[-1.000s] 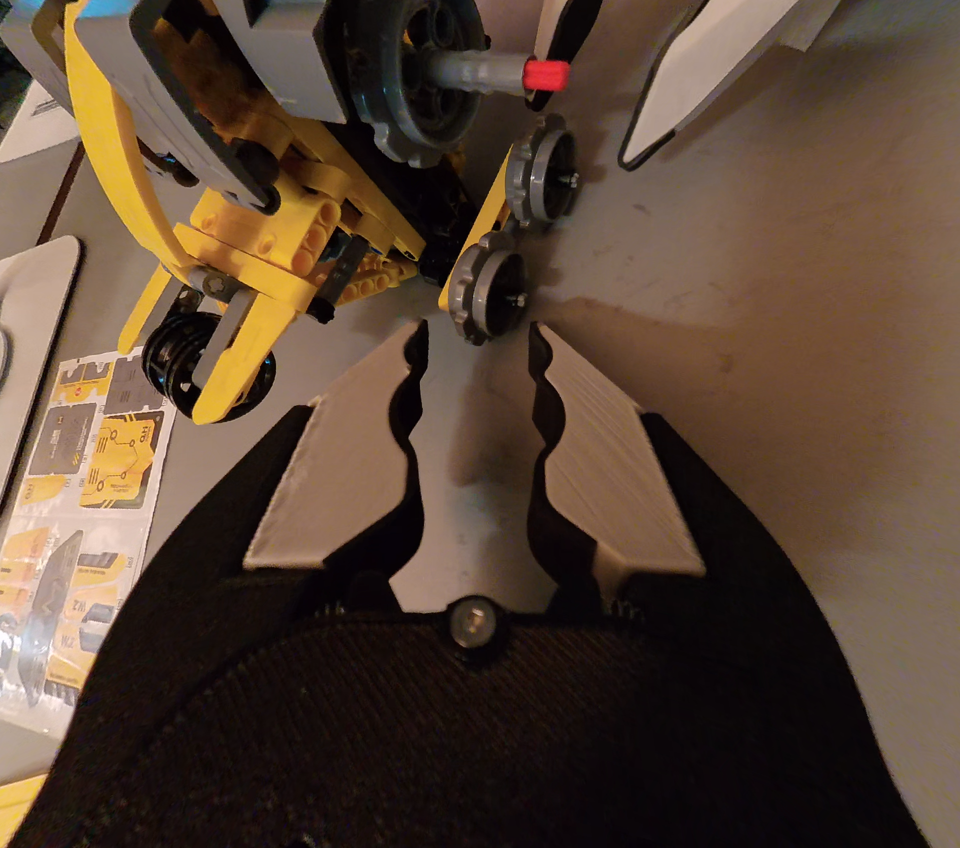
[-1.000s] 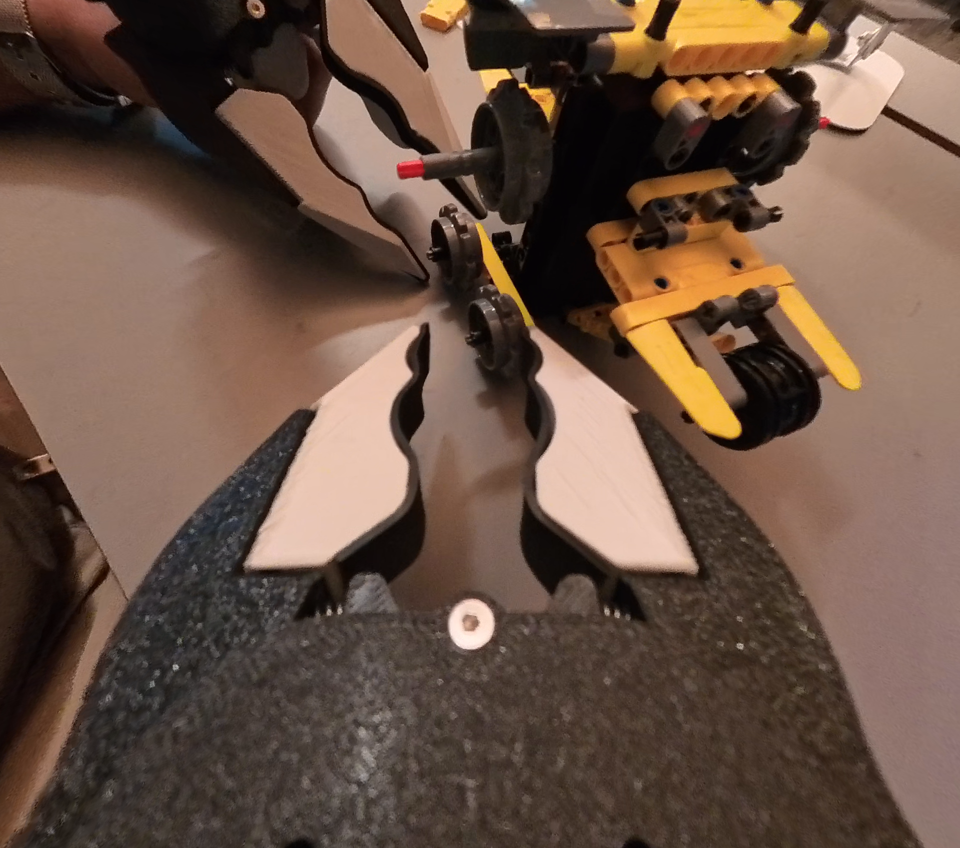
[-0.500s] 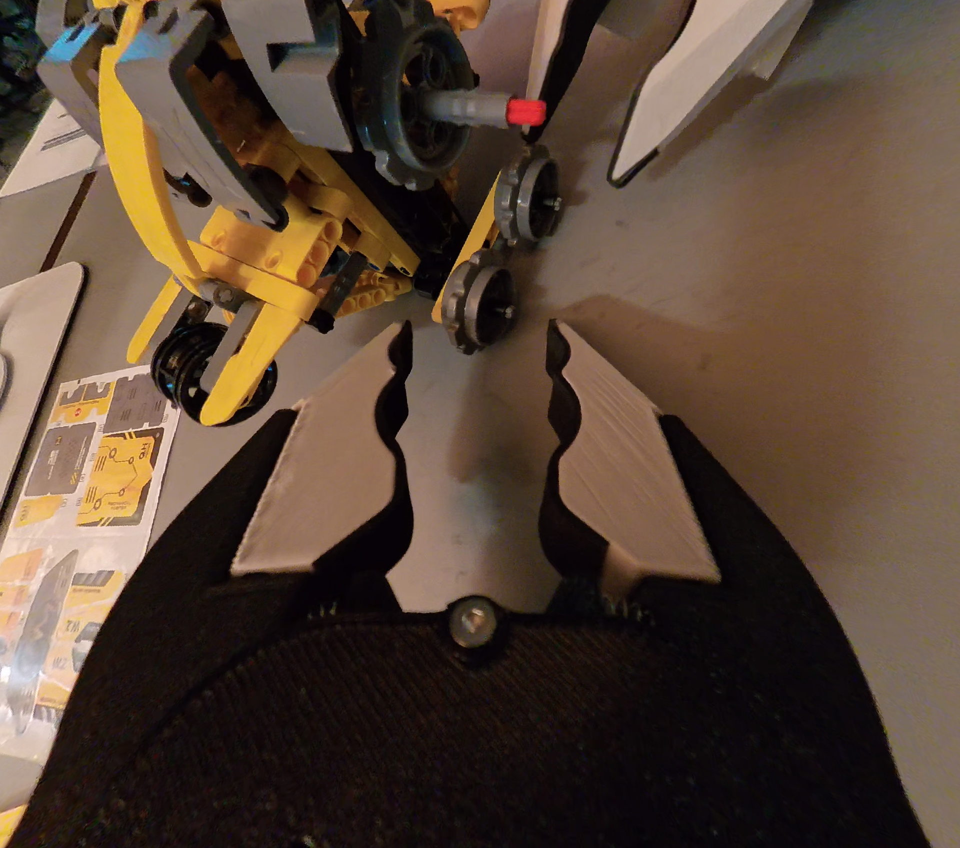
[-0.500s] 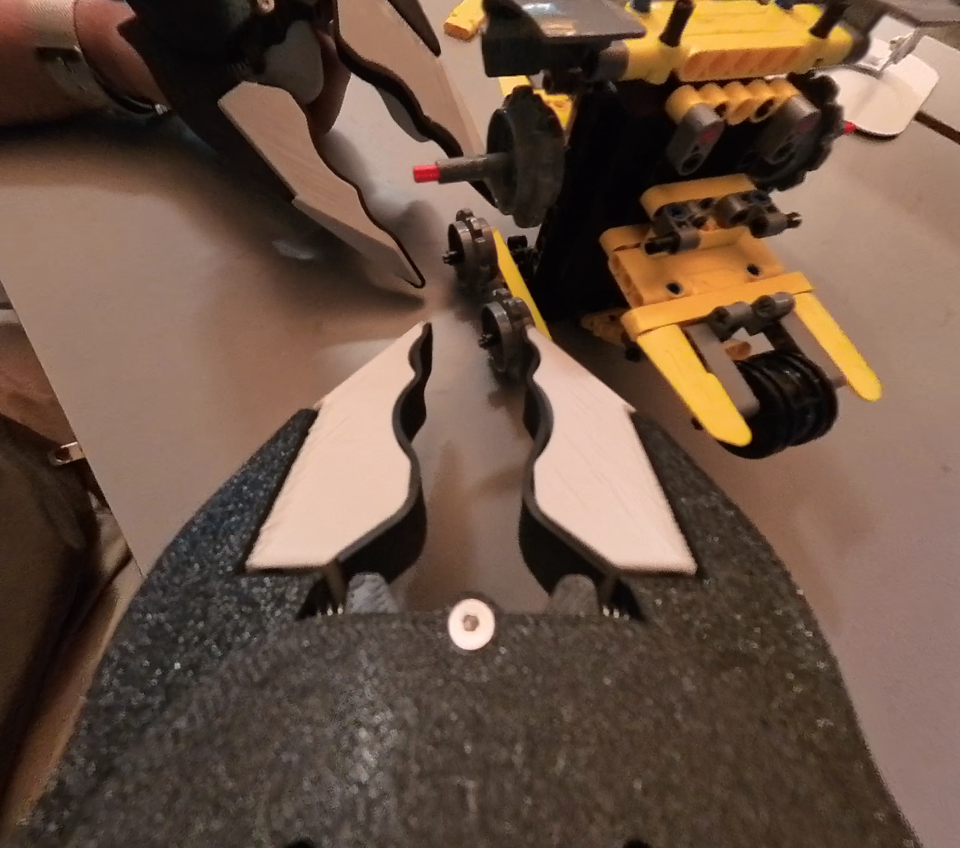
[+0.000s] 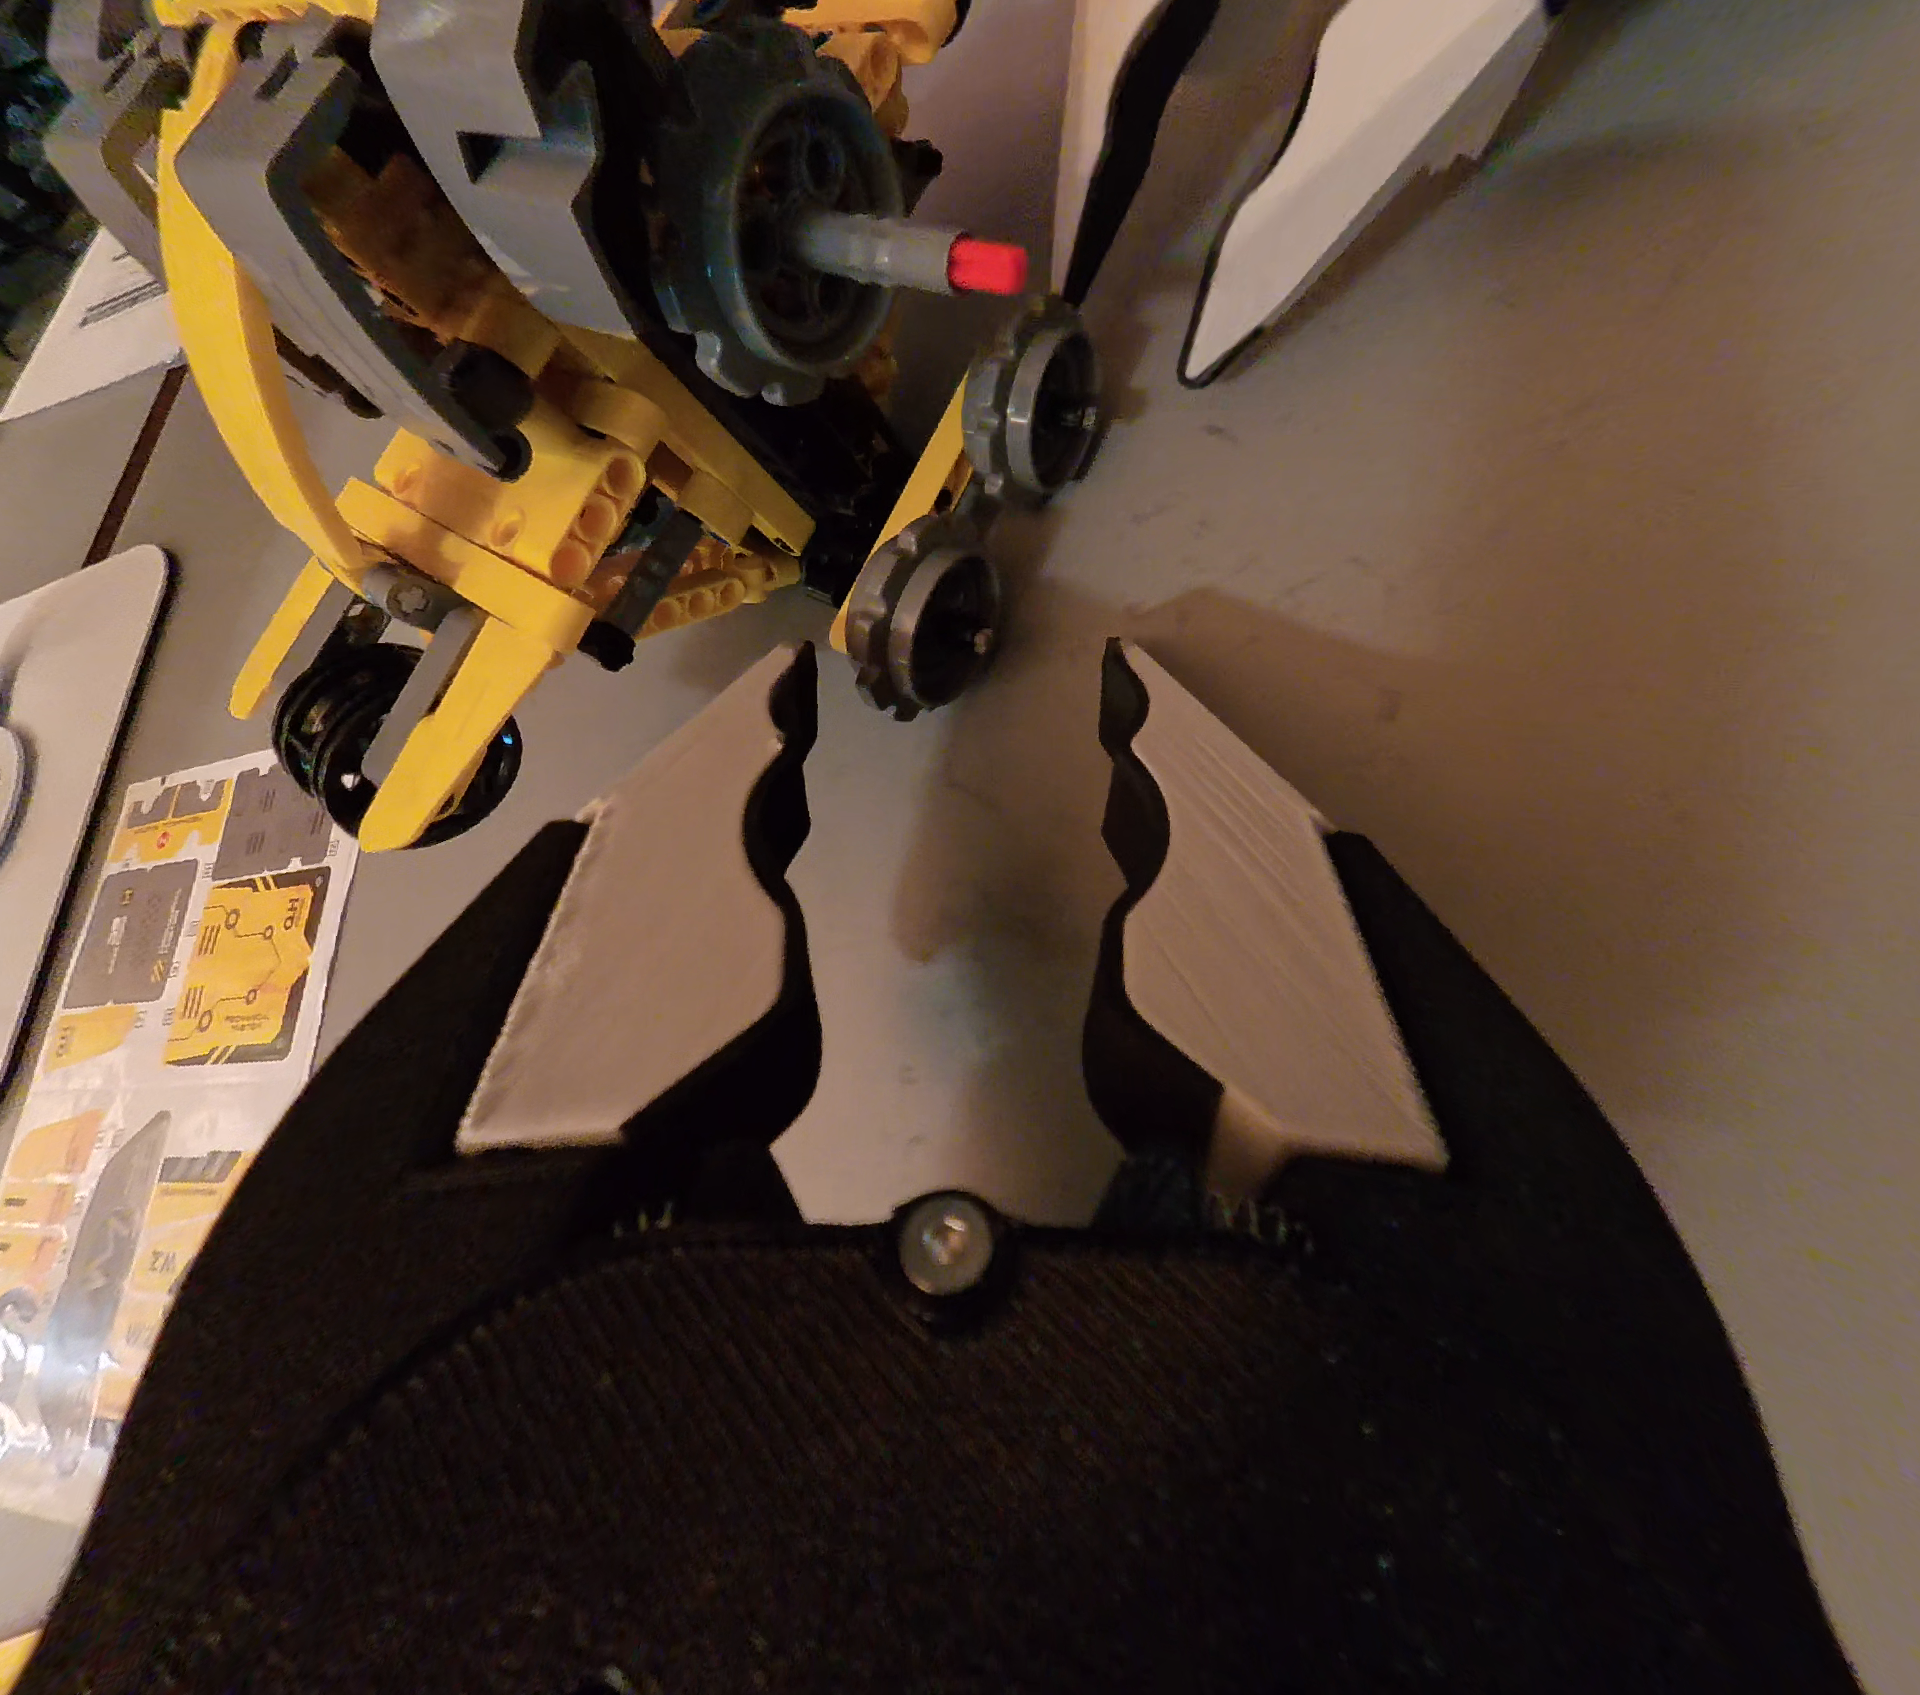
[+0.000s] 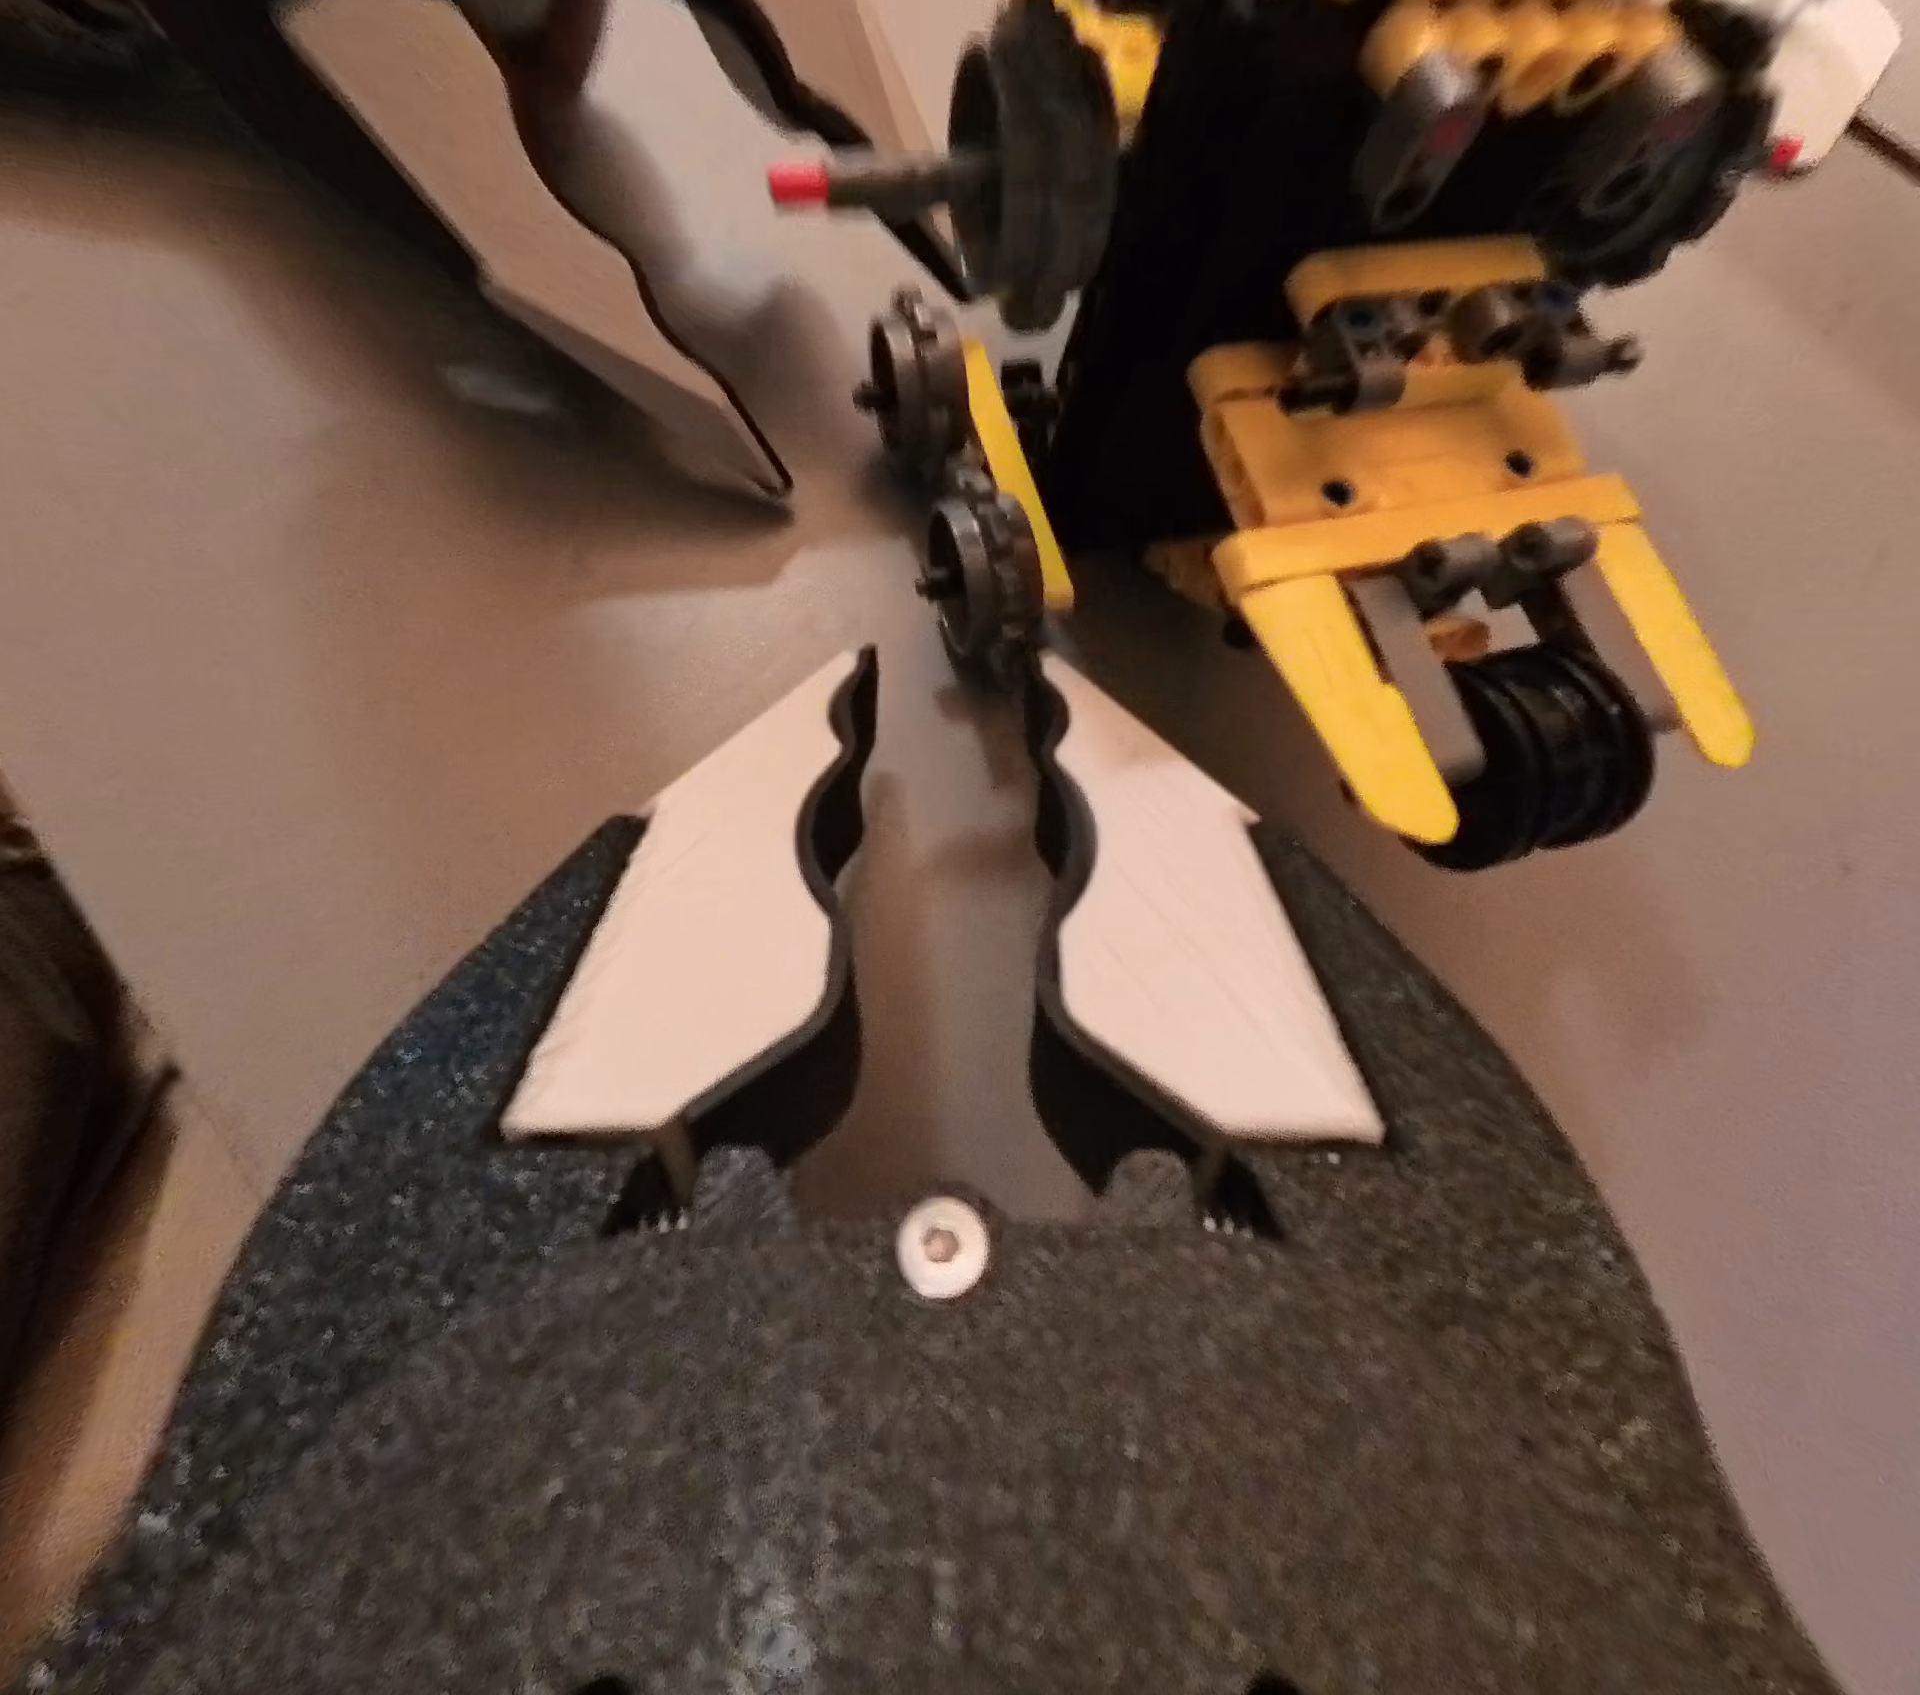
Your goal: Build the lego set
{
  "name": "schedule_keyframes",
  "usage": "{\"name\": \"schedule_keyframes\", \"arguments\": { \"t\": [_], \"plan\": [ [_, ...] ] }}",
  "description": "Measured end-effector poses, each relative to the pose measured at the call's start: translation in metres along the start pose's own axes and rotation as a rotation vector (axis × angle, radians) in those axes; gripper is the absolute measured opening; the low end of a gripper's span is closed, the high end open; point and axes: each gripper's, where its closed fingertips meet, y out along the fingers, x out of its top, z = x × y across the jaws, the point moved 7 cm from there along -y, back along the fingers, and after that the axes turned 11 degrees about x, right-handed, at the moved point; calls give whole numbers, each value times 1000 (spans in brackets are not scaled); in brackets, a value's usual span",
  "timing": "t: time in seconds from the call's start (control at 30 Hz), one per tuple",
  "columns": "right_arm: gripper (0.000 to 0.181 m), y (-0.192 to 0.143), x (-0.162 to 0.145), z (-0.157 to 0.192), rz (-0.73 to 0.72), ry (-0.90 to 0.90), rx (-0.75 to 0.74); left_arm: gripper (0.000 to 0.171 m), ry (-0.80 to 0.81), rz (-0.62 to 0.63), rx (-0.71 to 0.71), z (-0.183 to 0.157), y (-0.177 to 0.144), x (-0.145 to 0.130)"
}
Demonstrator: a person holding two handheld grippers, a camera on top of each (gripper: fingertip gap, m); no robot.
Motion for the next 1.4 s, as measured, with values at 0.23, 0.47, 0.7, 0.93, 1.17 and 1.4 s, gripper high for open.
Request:
{"name": "schedule_keyframes", "arguments": {
  "t": [0.23, 0.47, 0.7, 0.93, 1.17, 1.4],
  "plan": [
    [31, 3, -4, 2, 59, -56, -60, 54, 24, 1, 17, 0, 0, 0],
    [31, -1, -2, 0, 18, -22, -24, 54, 24, -81, 2, -1, -10, 10],
    [32, 1, -3, 1, 38, -29, -25, 52, 70, -5, -30, -5, -7, 1],
    [31, 0, -3, 0, 27, -19, -9, 51, 52, 36, -58, -3, -6, -5],
    [32, 0, -3, 0, 27, -17, 0, 52, -12, -4, -54, 2, -9, -2],
    [32, 0, -3, 0, 23, -12, 8, 51, -20, -59, -67, 0, -12, 5]
  ]
}}
